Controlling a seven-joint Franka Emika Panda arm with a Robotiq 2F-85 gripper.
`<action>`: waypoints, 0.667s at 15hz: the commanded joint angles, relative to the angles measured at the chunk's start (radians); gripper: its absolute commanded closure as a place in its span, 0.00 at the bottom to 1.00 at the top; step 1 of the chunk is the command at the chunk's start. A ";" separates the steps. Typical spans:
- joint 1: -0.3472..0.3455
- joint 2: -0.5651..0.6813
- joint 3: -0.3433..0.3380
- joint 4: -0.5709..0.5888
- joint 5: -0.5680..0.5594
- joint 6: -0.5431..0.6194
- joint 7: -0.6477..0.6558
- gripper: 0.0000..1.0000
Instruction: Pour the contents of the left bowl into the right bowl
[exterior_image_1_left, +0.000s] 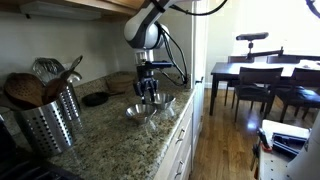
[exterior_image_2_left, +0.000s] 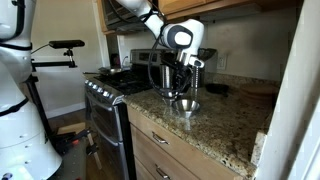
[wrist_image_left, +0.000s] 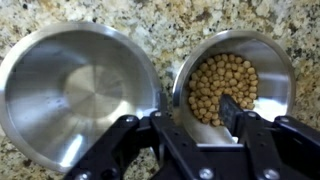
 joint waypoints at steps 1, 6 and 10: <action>0.006 -0.038 -0.002 -0.040 -0.013 -0.007 0.026 0.25; 0.006 -0.040 -0.001 -0.046 -0.011 -0.007 0.025 0.04; 0.008 -0.040 0.001 -0.043 -0.012 -0.012 0.027 0.00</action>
